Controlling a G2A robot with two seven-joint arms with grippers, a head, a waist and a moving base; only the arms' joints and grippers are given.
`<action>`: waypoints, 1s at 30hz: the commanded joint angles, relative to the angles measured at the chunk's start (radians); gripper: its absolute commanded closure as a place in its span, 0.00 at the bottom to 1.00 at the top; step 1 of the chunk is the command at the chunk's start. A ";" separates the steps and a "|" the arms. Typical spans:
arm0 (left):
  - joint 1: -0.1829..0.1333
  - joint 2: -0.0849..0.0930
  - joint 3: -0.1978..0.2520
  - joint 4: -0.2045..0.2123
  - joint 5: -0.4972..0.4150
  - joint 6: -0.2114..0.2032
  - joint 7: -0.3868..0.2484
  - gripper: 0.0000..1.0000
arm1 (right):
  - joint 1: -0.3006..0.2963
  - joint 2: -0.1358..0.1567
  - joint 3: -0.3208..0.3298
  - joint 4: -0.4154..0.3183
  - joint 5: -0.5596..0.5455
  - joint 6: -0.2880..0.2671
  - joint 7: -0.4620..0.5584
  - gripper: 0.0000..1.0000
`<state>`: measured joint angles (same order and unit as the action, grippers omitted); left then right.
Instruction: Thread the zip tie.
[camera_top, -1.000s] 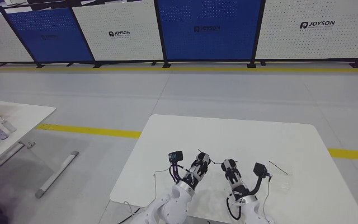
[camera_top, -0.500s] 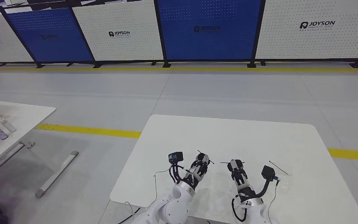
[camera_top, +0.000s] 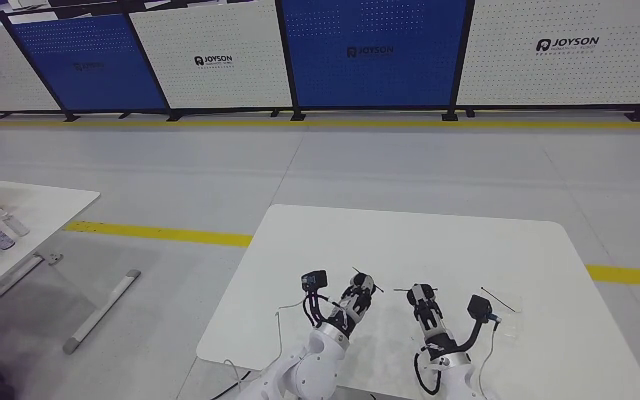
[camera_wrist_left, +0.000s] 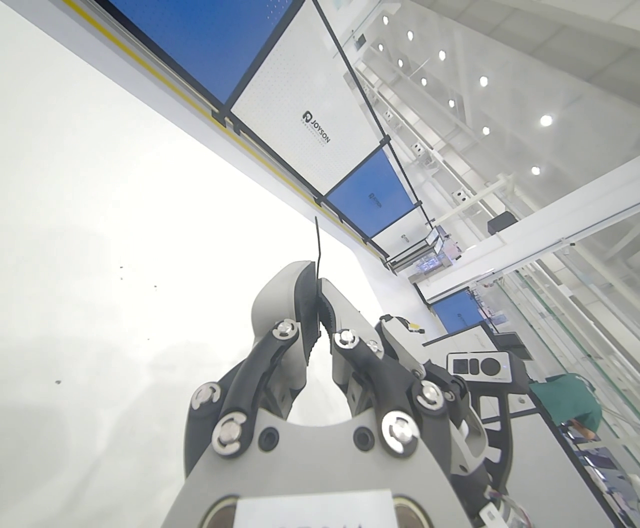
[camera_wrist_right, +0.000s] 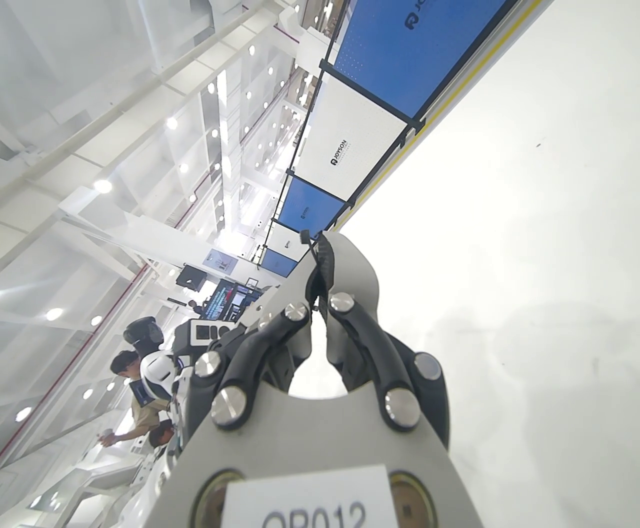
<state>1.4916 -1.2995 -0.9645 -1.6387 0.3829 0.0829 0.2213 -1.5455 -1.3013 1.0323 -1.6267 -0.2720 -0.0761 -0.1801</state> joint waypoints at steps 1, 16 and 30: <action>-0.001 -0.002 -0.001 0.003 -0.002 0.002 0.007 1.00 | 0.000 0.000 0.000 0.000 0.000 0.000 0.000 1.00; -0.002 -0.004 -0.002 0.004 -0.009 0.000 0.019 1.00 | 0.010 -0.005 -0.008 0.001 -0.009 0.017 0.034 1.00; -0.002 -0.004 -0.002 0.004 -0.009 0.000 0.019 1.00 | 0.012 -0.015 -0.003 0.007 -0.004 0.008 0.069 1.00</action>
<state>1.4899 -1.3036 -0.9662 -1.6344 0.3737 0.0833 0.2400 -1.5336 -1.3157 1.0286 -1.6191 -0.2760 -0.0682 -0.1126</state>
